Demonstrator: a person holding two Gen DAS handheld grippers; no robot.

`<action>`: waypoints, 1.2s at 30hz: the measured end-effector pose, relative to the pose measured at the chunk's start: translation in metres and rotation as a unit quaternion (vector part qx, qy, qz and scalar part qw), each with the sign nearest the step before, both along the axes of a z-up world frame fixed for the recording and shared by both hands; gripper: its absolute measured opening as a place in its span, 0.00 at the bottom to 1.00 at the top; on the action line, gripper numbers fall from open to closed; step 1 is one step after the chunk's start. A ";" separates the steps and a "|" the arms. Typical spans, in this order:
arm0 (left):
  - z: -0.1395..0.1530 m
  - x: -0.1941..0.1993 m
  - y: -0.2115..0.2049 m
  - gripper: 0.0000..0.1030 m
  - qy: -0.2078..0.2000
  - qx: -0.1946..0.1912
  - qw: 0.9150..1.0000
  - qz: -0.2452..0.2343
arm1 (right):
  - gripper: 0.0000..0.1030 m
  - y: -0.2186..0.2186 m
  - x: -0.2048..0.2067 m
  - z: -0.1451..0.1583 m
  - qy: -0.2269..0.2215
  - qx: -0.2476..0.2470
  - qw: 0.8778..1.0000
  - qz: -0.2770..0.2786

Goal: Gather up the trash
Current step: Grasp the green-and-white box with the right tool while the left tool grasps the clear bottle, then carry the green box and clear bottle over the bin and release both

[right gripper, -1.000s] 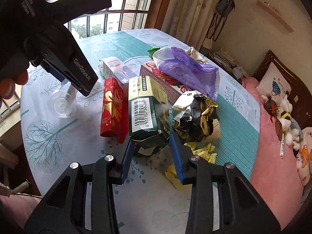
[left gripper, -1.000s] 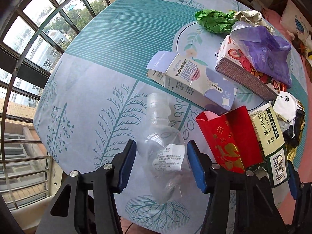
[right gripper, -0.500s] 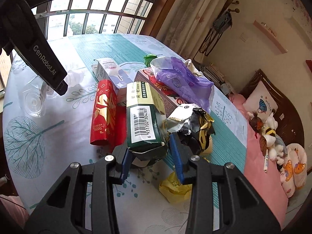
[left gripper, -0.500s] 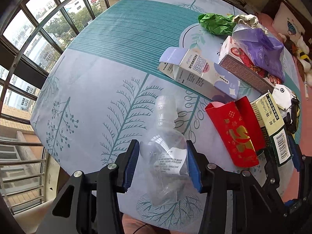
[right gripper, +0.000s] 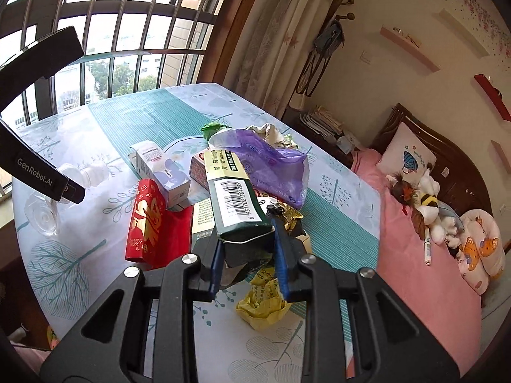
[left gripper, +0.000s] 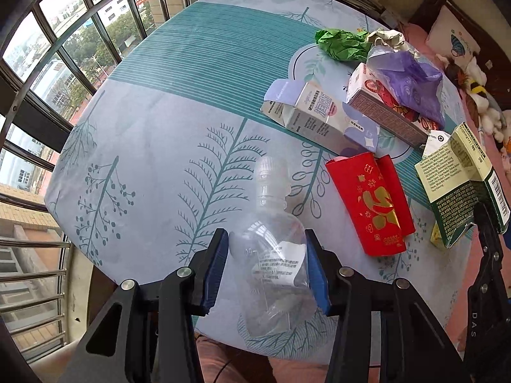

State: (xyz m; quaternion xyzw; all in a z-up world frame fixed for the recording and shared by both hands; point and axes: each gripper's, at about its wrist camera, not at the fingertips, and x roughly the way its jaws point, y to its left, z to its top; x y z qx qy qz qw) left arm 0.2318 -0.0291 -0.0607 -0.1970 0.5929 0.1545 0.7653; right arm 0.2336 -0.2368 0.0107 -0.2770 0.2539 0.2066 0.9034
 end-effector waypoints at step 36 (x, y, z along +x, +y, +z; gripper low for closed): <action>0.060 -0.223 0.021 0.46 -0.060 -0.043 0.946 -0.315 | 0.23 0.106 -0.351 0.008 0.078 0.050 0.974 -0.204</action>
